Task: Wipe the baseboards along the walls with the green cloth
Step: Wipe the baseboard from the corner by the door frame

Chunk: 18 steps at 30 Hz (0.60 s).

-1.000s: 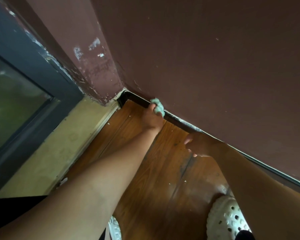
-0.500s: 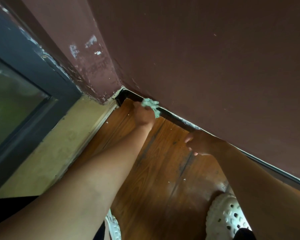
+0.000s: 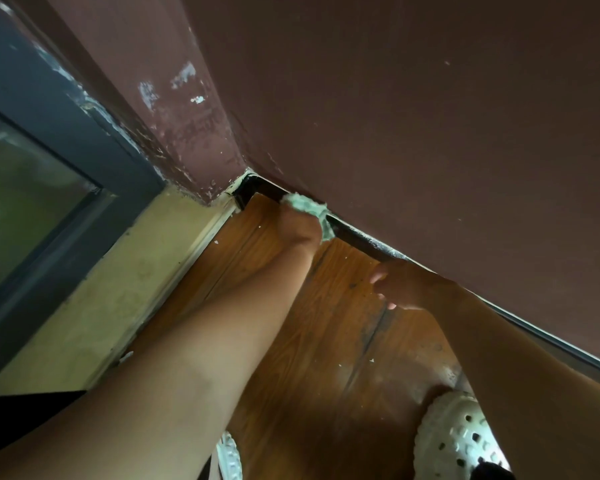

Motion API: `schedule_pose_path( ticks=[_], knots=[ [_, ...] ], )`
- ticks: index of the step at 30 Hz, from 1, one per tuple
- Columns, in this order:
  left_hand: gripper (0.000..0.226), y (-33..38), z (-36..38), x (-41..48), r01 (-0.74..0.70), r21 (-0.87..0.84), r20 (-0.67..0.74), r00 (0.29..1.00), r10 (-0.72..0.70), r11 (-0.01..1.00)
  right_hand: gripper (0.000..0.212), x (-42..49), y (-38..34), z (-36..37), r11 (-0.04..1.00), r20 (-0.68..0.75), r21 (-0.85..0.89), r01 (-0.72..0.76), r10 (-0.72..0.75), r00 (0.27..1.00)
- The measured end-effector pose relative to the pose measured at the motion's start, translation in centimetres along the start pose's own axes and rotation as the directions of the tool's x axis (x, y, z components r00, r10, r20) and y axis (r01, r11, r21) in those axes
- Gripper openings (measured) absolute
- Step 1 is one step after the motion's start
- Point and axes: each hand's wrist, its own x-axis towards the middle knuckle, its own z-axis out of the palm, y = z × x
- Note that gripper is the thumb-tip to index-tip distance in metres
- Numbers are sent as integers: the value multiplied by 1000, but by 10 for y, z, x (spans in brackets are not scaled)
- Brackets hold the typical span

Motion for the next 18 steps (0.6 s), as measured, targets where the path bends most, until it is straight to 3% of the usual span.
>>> schedule_pose_path(
  ticks=[4,9,11,13,15,18],
  knots=[
    [46,5,6,14,125,80,86,988,-131,989,28,2,1,-3,1000,0,24,-17,17,1000],
    [32,-2,38,-20,31,149,364,927,-84,988,29,7,-8,-3,1000,13,-3,-4,5,1000],
    [37,-5,43,-13,17,174,334,939,-75,985,27,8,-12,-4,1000,11,-7,2,-2,1000],
    [39,-10,39,5,-10,239,214,976,-43,971,26,10,-12,-5,1000,-1,2,6,-6,1000],
    [42,-12,26,25,53,121,69,996,-62,991,31,12,-10,-7,1000,-12,6,4,-4,1000],
    [42,-1,11,33,155,27,13,988,-155,988,34,12,-6,-10,1000,-3,-21,6,-6,1000]
  ],
)
